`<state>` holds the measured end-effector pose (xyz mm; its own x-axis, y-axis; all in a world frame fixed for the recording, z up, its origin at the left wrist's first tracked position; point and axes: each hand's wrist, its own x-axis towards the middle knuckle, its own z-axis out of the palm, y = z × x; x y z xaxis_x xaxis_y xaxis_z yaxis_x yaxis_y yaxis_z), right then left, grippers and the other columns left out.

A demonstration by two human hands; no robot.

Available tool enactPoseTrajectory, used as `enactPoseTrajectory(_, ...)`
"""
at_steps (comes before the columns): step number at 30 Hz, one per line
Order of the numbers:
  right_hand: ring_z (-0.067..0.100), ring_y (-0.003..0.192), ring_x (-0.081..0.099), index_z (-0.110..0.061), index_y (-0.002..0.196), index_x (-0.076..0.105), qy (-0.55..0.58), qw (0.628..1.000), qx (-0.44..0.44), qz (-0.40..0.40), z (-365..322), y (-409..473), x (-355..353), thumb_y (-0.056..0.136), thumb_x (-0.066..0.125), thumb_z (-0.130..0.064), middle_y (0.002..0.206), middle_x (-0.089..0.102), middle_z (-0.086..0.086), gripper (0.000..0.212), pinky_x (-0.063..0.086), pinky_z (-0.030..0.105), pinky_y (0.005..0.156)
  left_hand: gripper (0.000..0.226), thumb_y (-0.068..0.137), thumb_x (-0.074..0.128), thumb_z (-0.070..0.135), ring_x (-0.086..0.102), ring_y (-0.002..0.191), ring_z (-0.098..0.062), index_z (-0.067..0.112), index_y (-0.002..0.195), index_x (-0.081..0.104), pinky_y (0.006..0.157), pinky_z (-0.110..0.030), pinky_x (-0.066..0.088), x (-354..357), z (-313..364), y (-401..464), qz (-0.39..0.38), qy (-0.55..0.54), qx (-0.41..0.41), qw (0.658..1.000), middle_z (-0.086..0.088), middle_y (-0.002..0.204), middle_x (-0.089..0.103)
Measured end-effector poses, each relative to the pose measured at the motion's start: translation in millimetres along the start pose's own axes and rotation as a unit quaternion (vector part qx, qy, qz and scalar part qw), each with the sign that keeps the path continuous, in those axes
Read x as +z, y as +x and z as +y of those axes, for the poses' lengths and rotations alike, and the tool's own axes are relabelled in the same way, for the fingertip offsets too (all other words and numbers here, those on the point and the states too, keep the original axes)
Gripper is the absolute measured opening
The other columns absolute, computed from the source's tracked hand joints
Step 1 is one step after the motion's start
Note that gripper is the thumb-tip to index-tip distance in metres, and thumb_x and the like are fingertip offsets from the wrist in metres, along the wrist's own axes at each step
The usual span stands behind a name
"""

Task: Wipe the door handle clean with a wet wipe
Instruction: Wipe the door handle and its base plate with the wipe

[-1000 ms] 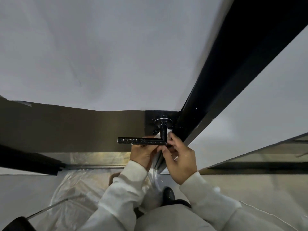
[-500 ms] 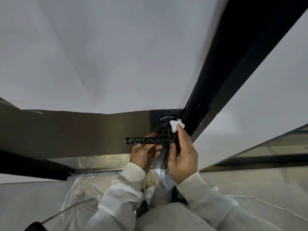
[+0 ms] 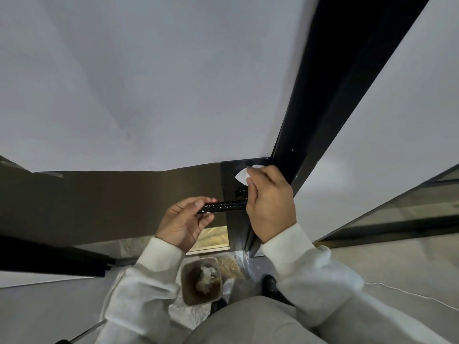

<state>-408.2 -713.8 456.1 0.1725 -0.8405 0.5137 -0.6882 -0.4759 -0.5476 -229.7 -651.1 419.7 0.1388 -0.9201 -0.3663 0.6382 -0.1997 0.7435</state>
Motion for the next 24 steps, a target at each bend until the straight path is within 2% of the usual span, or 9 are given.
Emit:
enactPoseTrajectory(2,0.036,0.083,0.066,0.000,0.107,0.071,-0.032,0.999,0.010,-0.015,-4,0,4,0.080,0.068,0.011,0.100,0.066,0.018,0.029,0.060,0.038,0.074,0.043,0.046,0.098,0.024,0.074,0.082,-0.022,0.005,0.080,0.080,0.066,-0.024,0.061,-2,8,-4,-0.009,0.060,0.024,0.998,-0.017,0.093,0.077)
enactPoseTrajectory(5,0.041,0.084,0.060,0.003,0.102,0.069,-0.119,0.992,0.001,-0.045,-9,3,6,0.072,0.070,0.014,0.092,0.064,0.020,0.032,0.057,0.046,0.073,0.020,0.062,0.081,0.010,0.073,0.087,-0.023,0.010,0.082,0.081,0.069,-0.022,0.058,1,18,-9,0.003,0.137,0.042,0.990,-0.017,0.097,0.077)
enactPoseTrajectory(10,0.038,0.087,0.060,0.001,0.091,0.070,-0.143,0.979,-0.038,-0.140,-29,10,4,0.071,0.068,0.011,0.093,0.063,0.017,0.022,0.054,0.039,0.062,0.021,0.062,0.081,0.014,0.074,0.088,-0.025,0.017,0.082,0.083,0.073,-0.023,0.059,0,24,-9,-0.003,0.197,0.048,0.979,-0.014,0.092,0.078)
enactPoseTrajectory(14,0.034,0.087,0.061,-0.004,0.090,0.071,-0.139,0.973,0.017,-0.183,-36,17,12,0.083,0.058,0.004,0.102,0.060,0.011,0.017,0.044,0.031,0.063,0.023,0.060,0.083,0.020,0.074,0.089,-0.025,0.022,0.082,0.083,0.078,-0.027,0.059,0,26,-10,-0.009,0.222,0.053,0.973,-0.011,0.091,0.078)
enactPoseTrajectory(16,0.034,0.082,0.065,-0.008,0.092,0.074,-0.127,0.978,0.031,-0.160,-30,16,10,0.083,0.059,-0.001,0.100,0.065,0.010,0.019,0.050,0.031,0.065,0.020,0.063,0.081,0.014,0.074,0.089,-0.026,0.020,0.083,0.082,0.076,-0.026,0.060,2,27,-13,-0.012,0.208,0.049,0.977,-0.013,0.091,0.078)
enactPoseTrajectory(18,0.035,0.073,0.066,-0.007,0.088,0.075,-0.099,0.990,0.047,-0.087,-23,15,7,0.085,0.064,-0.006,0.088,0.069,0.012,0.012,0.054,0.035,0.064,0.019,0.067,0.079,0.010,0.074,0.089,-0.026,0.016,0.085,0.082,0.075,-0.024,0.059,4,28,-15,-0.014,0.200,0.050,0.978,-0.015,0.093,0.078)
enactPoseTrajectory(20,0.030,0.062,0.061,-0.007,0.081,0.072,-0.099,0.992,0.075,-0.014,-14,17,3,0.092,0.065,-0.017,0.073,0.068,0.010,0.016,0.041,0.029,0.058,0.017,0.073,0.078,0.004,0.074,0.089,-0.025,0.013,0.087,0.081,0.074,-0.022,0.058,5,28,-16,-0.015,0.200,0.046,0.979,-0.016,0.093,0.077)
enactPoseTrajectory(22,0.024,0.056,0.051,-0.009,0.078,0.068,-0.112,0.987,0.115,-0.003,-9,15,1,0.099,0.060,-0.026,0.065,0.065,0.007,0.028,0.028,0.026,0.060,0.018,0.077,0.075,-0.003,0.073,0.088,-0.024,0.012,0.087,0.081,0.073,-0.021,0.058,4,28,-15,-0.021,0.197,0.042,0.979,-0.015,0.092,0.077)
enactPoseTrajectory(24,0.026,0.055,0.050,-0.009,0.077,0.066,-0.092,0.983,0.157,-0.009,-7,10,5,0.102,0.054,-0.027,0.063,0.063,0.007,0.033,0.028,0.025,0.059,0.020,0.079,0.073,-0.006,0.073,0.089,-0.024,0.011,0.088,0.080,0.072,-0.021,0.058,5,29,-16,-0.023,0.190,0.036,0.981,-0.015,0.092,0.077)
